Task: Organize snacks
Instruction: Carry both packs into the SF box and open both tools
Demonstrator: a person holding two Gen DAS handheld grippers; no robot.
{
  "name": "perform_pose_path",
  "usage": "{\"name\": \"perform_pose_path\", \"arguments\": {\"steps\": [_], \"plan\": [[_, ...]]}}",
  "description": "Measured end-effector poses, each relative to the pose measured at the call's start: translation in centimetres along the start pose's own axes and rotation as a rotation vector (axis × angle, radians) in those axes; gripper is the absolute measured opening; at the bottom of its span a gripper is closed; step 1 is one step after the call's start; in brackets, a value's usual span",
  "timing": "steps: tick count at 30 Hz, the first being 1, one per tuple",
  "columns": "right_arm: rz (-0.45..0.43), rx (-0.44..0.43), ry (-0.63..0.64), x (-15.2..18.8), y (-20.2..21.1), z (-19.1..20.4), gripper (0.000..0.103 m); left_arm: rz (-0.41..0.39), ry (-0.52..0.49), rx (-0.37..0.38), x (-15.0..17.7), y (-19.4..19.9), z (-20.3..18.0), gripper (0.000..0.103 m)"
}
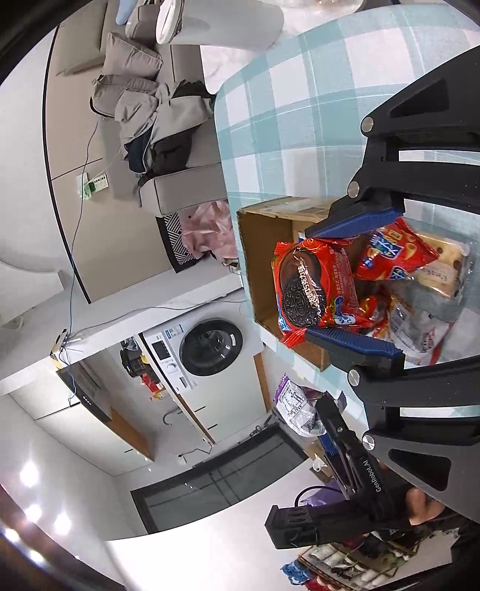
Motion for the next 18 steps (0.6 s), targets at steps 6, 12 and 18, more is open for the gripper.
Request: {"name": "perform_pose_path", "arguments": {"steps": [6, 12, 18], "plan": [[-0.004, 0.013, -0.005, -0.7, -0.7, 0.0, 0.048, -0.013, -0.011, 0.003, -1.2, -2.0, -1.2, 0.055], [0.007, 0.023, -0.006, -1.1, -1.8, -0.1, 0.048, -0.023, -0.016, 0.005, -1.9, -4.1, -2.1, 0.055], [0.021, 0.045, 0.007, -1.4, -3.2, -0.1, 0.048, -0.037, -0.021, -0.006, -2.8, -6.1, -2.3, 0.056]]}}
Point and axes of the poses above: each gripper's, at about its wrist camera, not at the fingertips, and y roughly against the way its jaws point, z to its left, x to its underside, the point moved 10 cm from there along -y, roughly the way its jaws point, and after that the axes turned 10 degrees about y, right-handed, at the moved point
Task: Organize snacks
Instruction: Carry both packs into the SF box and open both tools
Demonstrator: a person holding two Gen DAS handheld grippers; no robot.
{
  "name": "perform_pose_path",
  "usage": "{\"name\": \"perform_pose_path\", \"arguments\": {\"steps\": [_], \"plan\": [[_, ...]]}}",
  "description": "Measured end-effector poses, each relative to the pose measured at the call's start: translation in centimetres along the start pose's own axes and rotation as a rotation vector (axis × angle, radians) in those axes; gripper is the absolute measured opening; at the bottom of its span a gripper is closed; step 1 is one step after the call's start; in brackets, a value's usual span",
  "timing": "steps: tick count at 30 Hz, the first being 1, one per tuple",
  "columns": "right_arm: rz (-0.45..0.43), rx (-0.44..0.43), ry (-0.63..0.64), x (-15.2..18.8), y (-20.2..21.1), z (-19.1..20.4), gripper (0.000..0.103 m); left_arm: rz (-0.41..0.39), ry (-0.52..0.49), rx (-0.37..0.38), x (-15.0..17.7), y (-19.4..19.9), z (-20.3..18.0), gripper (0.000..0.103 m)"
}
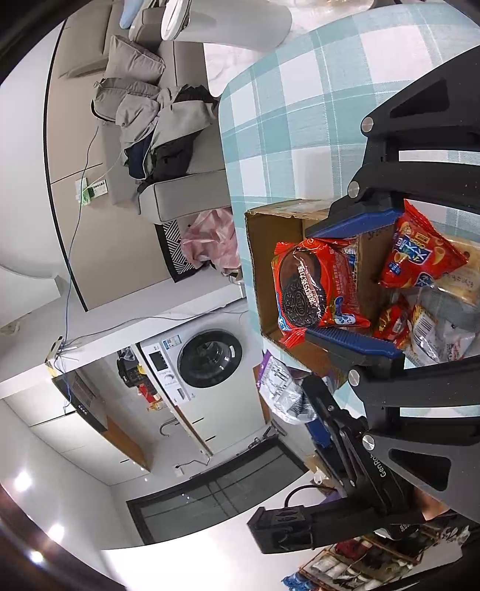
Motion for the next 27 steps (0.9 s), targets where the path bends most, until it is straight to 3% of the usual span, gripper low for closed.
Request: {"name": "perform_pose_path", "arguments": {"steps": [11, 27], "plan": [[-0.002, 0.015, -0.020, -0.1, -2.8, -0.2, 0.048, -0.002, 0.016, -0.029, -0.5, -3.4, 1.3, 0.056], [0.046, 0.029, -0.044, 0.6, -7.3, -1.1, 0.048, 0.043, 0.025, -0.005, 0.3, -6.3, 1.1, 0.056]]}}
Point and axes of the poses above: each gripper's, at about its wrist camera, not at the fingertips, and y roughly against the way its jaws point, z to its left, x to its underside, the point moved 10 cm from there along -y, roughly the way its jaws point, and after that the axes turned 10 degrees about y, right-handed, at the moved point
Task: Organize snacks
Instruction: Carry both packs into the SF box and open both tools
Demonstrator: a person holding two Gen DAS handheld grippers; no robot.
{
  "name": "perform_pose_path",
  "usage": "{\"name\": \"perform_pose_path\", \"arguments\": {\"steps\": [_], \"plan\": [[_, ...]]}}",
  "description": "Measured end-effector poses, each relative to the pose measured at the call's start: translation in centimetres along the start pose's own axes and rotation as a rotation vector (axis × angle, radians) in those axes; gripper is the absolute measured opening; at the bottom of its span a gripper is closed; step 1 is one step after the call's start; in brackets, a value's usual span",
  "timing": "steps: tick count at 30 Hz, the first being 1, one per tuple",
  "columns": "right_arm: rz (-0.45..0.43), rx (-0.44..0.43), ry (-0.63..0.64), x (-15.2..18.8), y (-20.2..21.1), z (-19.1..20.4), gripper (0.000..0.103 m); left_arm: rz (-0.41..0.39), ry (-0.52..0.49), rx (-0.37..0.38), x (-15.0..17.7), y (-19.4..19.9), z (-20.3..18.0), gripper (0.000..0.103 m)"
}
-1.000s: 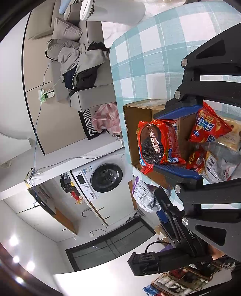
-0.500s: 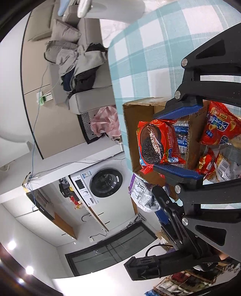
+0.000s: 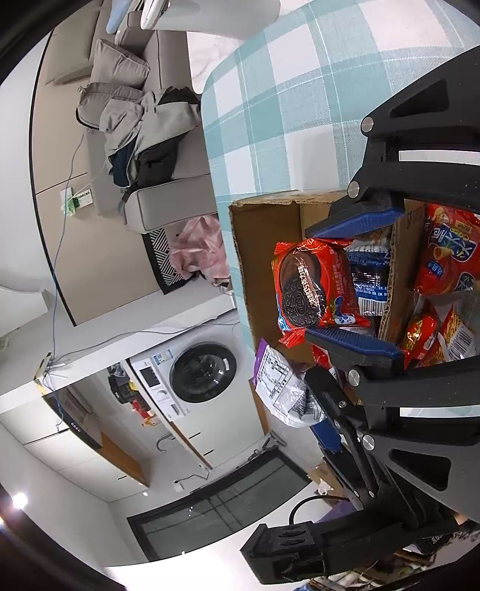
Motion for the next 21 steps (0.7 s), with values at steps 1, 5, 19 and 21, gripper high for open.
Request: {"name": "perform_pose_path", "arguments": {"steps": [1, 5, 19, 21], "plan": [[0.000, 0.004, -0.001, 0.0, -0.2, -0.1, 0.048, 0.007, 0.005, 0.005, 0.1, -0.3, 0.2, 0.056], [0.021, 0.018, -0.019, 0.4, -1.5, -0.7, 0.048, 0.022, 0.001, -0.012, 0.5, -1.5, 0.4, 0.056], [0.057, 0.052, 0.005, 0.4, -2.7, -0.5, 0.052, 0.022, -0.005, -0.020, 0.9, -2.2, 0.3, 0.056], [0.059, 0.051, 0.014, 0.5, -2.5, -0.5, 0.054, 0.023, -0.005, -0.017, 1.0, -2.2, 0.3, 0.057]]}}
Point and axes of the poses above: each gripper's, at about its wrist camera, not at the fingertips, and y roughly against the way its jaws point, z to its left, x to its underside, the point moved 10 cm from there along -y, roughly the way its jaws point, and after that the axes turned 10 degrees about y, right-handed, at the moved point
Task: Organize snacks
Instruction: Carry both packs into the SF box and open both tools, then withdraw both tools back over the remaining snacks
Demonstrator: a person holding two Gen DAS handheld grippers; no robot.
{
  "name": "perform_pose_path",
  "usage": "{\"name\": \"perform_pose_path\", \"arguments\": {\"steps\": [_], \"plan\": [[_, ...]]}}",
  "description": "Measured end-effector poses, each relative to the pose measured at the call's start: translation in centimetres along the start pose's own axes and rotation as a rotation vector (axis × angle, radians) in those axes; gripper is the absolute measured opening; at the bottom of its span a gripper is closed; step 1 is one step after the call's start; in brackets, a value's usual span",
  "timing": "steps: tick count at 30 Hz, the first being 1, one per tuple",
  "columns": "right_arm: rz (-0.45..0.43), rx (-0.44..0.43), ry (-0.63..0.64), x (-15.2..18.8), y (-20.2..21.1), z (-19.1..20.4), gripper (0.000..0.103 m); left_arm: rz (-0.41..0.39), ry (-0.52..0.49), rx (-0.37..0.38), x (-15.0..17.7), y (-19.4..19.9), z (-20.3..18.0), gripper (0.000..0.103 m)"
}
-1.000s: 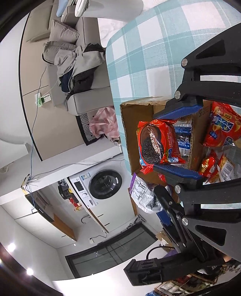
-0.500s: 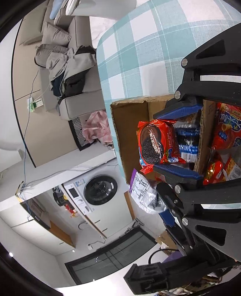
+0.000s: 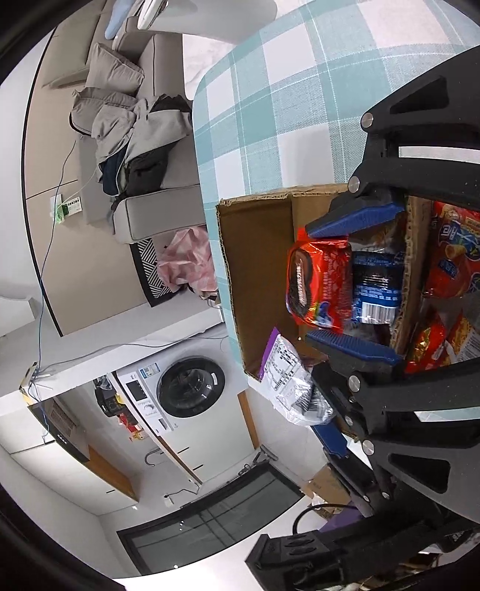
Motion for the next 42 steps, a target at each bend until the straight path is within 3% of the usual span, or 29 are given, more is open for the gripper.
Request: {"name": "perform_pose_path", "arguments": {"steps": [4, 8, 12, 18, 24, 34, 42], "plan": [[-0.016, -0.002, 0.045, 0.2, 1.2, 0.4, 0.082, 0.002, -0.001, 0.003, 0.2, 0.1, 0.0, 0.057], [-0.039, 0.004, 0.079, 0.6, 3.2, 0.5, 0.094, -0.001, 0.007, 0.019, 0.2, 0.3, -0.1, 0.062], [0.017, -0.021, 0.034, 1.9, 3.9, -0.4, 0.102, 0.013, 0.008, 0.038, 0.4, 0.9, -0.6, 0.077], [0.075, -0.006, 0.022, 3.6, 5.0, -1.5, 0.103, 0.026, -0.014, 0.027, 0.8, 2.7, -1.0, 0.102], [0.084, 0.008, 0.059, 5.3, 6.2, -1.5, 0.103, 0.033, 0.006, 0.010, 1.7, 6.2, 0.7, 0.102], [0.085, 0.003, 0.069, 6.5, 7.7, -1.0, 0.103, 0.039, 0.043, -0.091, 4.1, 11.7, 5.1, 0.102], [0.127, 0.010, 0.091, 8.2, 7.9, -0.7, 0.103, 0.072, 0.018, -0.117, 6.9, 13.5, 5.3, 0.102]]}}
Point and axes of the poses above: each gripper's, at about its wrist camera, not at the fingertips, and y roughly against the way its jaws point, z to its left, x to its underside, the point moved 10 cm from there along -y, roughly the way its jaws point, and after that the axes turned 10 degrees about y, right-handed, at the moved point
